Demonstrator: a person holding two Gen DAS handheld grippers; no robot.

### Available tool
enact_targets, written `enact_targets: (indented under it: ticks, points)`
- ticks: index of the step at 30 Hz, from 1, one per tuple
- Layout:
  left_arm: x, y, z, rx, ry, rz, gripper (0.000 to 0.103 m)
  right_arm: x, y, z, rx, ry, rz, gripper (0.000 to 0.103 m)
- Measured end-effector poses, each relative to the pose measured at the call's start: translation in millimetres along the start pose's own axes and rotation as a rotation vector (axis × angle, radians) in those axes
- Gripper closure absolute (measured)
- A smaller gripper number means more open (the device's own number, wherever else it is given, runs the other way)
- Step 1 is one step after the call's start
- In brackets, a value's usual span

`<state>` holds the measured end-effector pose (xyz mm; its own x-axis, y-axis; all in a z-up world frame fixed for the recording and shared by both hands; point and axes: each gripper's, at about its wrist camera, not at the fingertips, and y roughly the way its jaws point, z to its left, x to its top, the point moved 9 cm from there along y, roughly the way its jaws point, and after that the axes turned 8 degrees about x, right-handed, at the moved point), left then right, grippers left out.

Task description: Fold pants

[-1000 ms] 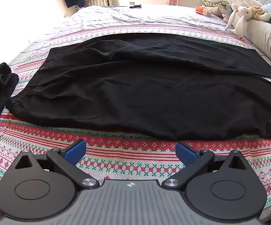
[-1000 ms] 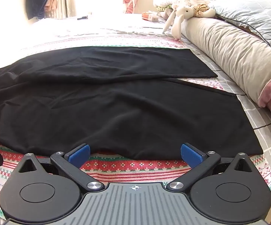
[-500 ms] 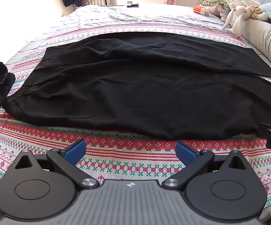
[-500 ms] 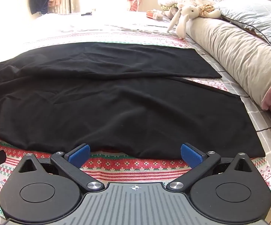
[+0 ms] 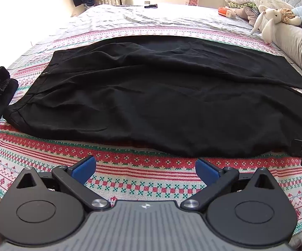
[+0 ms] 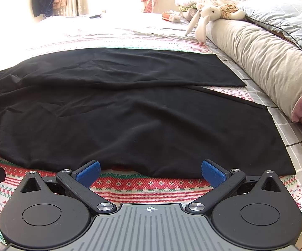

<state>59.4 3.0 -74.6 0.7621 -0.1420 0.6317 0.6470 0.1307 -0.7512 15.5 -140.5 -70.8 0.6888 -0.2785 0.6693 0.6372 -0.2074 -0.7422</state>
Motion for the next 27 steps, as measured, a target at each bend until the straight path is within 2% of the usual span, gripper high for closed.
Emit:
enact_targets:
  ticks: [12, 27]
  points:
    - [2.6, -7.3, 0.9, 0.022, 0.004, -0.037, 0.000, 0.1, -0.1, 0.9, 0.000, -0.001, 0.000, 0.000]
    - [5.5, -2.4, 4.5, 0.009, -0.001, -0.017, 0.000, 0.5, 0.2, 1.0, 0.000, -0.002, 0.001, 0.000]
